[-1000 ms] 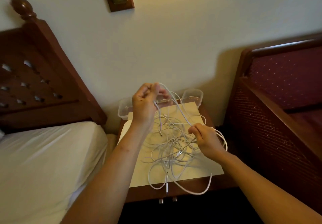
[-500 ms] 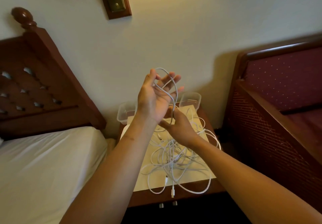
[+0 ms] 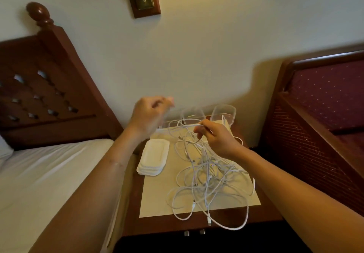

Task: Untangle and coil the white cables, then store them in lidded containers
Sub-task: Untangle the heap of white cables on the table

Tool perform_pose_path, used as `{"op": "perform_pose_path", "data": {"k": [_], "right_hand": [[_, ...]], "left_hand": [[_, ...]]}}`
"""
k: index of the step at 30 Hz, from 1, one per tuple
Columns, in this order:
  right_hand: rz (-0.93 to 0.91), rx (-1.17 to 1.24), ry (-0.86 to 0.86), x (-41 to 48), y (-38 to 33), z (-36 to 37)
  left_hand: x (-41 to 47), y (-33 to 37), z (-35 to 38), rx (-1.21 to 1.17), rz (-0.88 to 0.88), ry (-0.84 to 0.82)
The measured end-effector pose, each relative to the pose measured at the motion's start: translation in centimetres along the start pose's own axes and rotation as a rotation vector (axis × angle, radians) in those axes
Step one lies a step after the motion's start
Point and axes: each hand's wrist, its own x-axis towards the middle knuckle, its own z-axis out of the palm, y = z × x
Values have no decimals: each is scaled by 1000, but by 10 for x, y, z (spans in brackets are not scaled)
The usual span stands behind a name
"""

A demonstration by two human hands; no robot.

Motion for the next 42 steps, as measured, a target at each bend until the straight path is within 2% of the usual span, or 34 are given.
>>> {"op": "perform_pose_path", "data": {"k": [2, 4, 8, 11, 13, 16, 21, 24, 28, 31, 36, 39, 40, 42], "right_hand": [[-14, -63, -41, 7, -9, -4], [-30, -125, -70, 13, -17, -8], [-56, -205, -144, 23, -22, -16], [-66, -235, -158, 25, -23, -18], [-68, -201, -80, 24, -18, -18], [-56, -141, -17, 18, -1, -9], [84, 27, 98, 8, 37, 13], [131, 116, 107, 6, 42, 19], [105, 245, 103, 7, 37, 18], [81, 207, 56, 6, 36, 11], [46, -69, -9, -7, 49, 3], [36, -277, -31, -16, 56, -3], [48, -307, -26, -18, 57, -5], [65, -289, -4, -20, 57, -10]], "left_hand": [[-4, -9, 8, 336, 7, -204], [-7, -10, 18, 571, -15, -315], [-12, 0, 41, 1093, 53, -338], [-9, 0, 51, 1173, 139, -337], [-2, -4, 52, 968, 99, -320], [8, -20, 54, 498, 2, -331], [15, -13, 56, -162, -90, -259], [18, -11, 60, -280, -42, -211], [14, 1, 62, -392, 39, -113], [12, 9, 57, -729, -82, -83], [18, -10, 58, -1178, -318, -37], [20, -22, 68, -1265, -414, 92], [20, -25, 71, -1200, -424, 150], [19, -30, 77, -856, -336, 230]]}}
